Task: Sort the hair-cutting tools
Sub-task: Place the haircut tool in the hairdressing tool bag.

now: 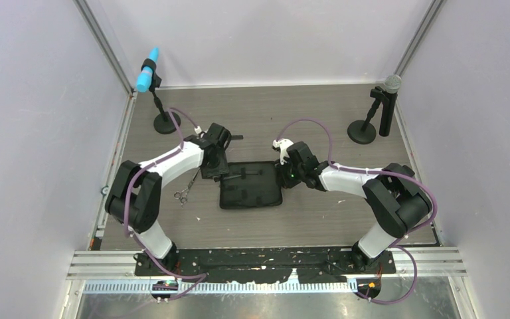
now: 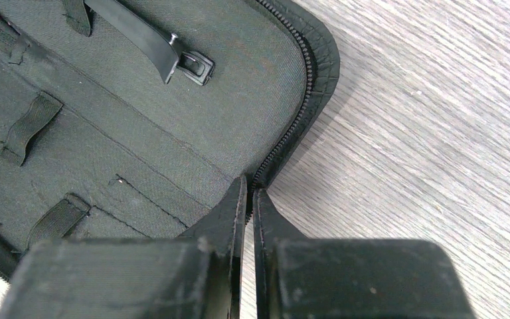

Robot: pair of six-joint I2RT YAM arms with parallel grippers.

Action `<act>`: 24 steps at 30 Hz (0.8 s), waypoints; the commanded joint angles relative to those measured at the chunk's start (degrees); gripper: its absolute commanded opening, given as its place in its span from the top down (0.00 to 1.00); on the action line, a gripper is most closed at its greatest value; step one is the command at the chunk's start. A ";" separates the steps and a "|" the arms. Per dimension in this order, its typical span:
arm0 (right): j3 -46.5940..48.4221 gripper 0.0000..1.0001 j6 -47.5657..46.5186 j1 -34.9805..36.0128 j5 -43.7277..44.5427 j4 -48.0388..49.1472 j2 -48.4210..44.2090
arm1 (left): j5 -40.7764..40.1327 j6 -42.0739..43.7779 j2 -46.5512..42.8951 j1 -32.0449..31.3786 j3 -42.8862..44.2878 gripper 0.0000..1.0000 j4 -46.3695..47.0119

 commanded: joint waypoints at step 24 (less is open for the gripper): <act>2.00 0.95 -1.71 1.67 -0.23 0.38 0.68 | 1.96 5.44 6.96 -5.36 11.92 0.56 -2.11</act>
